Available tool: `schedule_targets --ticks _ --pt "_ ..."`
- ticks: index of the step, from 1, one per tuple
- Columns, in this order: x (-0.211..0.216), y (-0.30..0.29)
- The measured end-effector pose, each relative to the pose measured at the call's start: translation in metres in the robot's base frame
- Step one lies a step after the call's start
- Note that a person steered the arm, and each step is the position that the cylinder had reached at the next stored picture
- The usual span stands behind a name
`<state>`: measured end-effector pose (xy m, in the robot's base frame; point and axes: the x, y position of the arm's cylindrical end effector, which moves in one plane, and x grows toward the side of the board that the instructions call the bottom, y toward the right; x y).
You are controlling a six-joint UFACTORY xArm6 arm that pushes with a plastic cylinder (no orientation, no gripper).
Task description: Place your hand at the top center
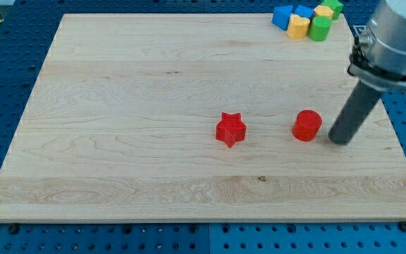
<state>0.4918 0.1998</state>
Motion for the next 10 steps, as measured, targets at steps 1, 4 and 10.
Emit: schedule_targets --ticks 1,4,10 --pt "-0.013 -0.052" --pt "-0.02 0.0" --pt "-0.184 0.145"
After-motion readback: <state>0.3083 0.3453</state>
